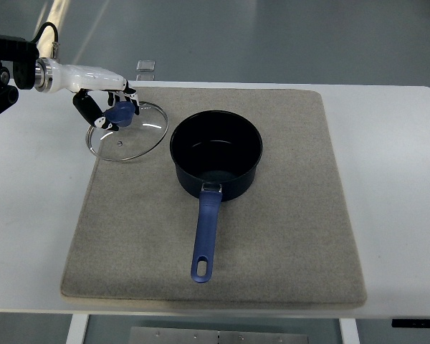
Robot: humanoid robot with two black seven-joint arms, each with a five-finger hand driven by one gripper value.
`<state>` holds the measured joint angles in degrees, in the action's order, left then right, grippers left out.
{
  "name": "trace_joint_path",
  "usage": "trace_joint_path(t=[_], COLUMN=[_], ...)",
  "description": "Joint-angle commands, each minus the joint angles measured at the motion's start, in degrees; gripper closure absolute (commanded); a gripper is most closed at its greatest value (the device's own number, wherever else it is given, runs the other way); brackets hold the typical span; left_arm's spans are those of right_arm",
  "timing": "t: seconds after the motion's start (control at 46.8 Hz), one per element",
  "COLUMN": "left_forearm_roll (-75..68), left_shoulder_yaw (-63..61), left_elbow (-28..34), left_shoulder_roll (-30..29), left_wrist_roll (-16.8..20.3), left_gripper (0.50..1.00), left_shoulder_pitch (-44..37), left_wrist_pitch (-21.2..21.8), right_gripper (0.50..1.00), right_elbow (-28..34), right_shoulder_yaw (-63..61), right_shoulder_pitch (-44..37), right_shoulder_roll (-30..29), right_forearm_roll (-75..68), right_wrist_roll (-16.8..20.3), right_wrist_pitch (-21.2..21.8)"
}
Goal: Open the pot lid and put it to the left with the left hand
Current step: 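Settle the lid flat on the mat and open the left hand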
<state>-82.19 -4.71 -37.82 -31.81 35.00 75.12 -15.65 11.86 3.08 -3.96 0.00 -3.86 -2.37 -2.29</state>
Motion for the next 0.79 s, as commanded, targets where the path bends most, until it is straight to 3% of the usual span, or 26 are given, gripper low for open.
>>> trace_joint_path(t=[0.0,0.77], left_forearm_roll=[-0.4,-1.7], left_shoulder_yaw=[-0.2,-4.4], left_elbow=[-0.4,-4.3], left_shoulder_roll=[0.0,-0.9], left_wrist_roll=[0.0,0.0], left_gripper=[0.964,0.969], left_shoulder_pitch=[-0.1,0.1], left_wrist_pitch=[-0.1,0.6], right_gripper=[0.585,0.585], right_elbow=[0.0,0.0], right_shoulder_yaw=[0.0,0.0], right_shoulder_pitch=[0.0,0.0], right_shoulder_roll=[0.0,0.0], right_forearm_roll=[0.0,0.1], right_wrist_roll=[0.0,0.0], right_wrist_pitch=[0.0,0.0])
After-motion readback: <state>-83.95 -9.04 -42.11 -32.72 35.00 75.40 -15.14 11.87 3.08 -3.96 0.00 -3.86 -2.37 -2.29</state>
